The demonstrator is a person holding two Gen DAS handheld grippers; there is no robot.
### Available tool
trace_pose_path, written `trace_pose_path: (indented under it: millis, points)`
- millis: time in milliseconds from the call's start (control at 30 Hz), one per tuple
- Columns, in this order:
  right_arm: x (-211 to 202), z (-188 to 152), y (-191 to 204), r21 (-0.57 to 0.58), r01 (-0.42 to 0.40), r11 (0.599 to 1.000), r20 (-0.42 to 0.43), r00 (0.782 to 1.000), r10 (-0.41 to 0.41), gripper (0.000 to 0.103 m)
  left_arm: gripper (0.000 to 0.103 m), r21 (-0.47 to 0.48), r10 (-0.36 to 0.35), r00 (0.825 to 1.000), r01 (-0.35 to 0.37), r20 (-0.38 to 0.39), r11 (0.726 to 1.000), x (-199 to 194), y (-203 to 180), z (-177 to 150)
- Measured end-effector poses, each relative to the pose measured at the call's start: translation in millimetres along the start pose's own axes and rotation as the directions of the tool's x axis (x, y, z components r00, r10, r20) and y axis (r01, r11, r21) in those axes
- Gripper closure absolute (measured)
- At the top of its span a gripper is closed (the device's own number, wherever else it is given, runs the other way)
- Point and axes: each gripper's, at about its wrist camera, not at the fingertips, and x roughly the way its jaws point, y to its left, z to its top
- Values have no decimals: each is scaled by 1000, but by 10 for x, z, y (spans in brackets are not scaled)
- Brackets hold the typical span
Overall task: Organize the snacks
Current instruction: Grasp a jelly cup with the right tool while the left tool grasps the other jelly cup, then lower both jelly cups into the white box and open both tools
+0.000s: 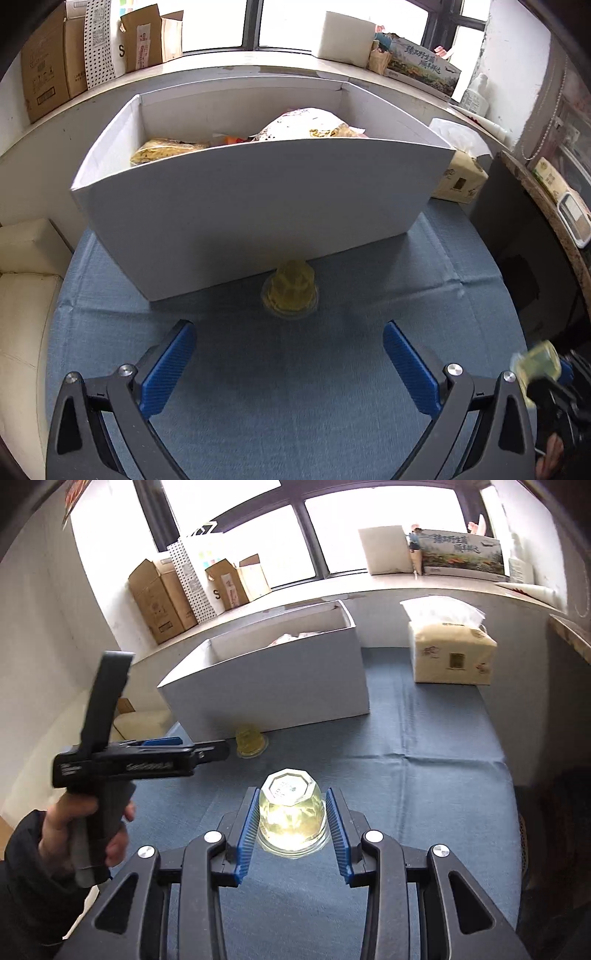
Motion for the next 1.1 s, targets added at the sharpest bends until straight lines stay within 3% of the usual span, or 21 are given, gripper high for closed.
trace_pose_path:
  millis: [67,267,300,333,367,400,500,700,1100]
  points:
    - [-121,-69,-105,25,16,1000,14,1000,-16,64,0,-2,54,999,-54,9,999,138,-94,61]
    - [-271,-174,-302,78,21,997,20,1000,-23,63,1,-12,125,992,-125,-12,992,486,-227,168]
    - [-291,-180,-324,81,21,996,22,1000,-22,64,13,-21,126,992,-127,-18,992,523,-221,170]
    - [-303,-180,-336,83,24,996,25,999,-26,64,45,-25,139,990,-140,-21,990,553,-215,168]
    - [-319,-188,-357,86,24,996,25,999,-26,64,58,-27,159,987,-160,-35,987,588,-207,164]
    - [-329,-189,-377,92,24,995,23,999,-27,64,61,-27,156,988,-156,-21,987,575,-209,163]
    - [-349,-199,-398,100,13,995,27,999,-16,64,62,-48,111,994,-112,-25,993,535,-175,153]
    - [-383,-200,-421,96,-1,995,37,999,-3,64,62,-41,100,995,-100,-12,994,380,-169,111]
    - [-217,-2,-170,60,-66,996,53,997,63,63,61,-3,-25,994,25,111,1000,-715,-85,-20]
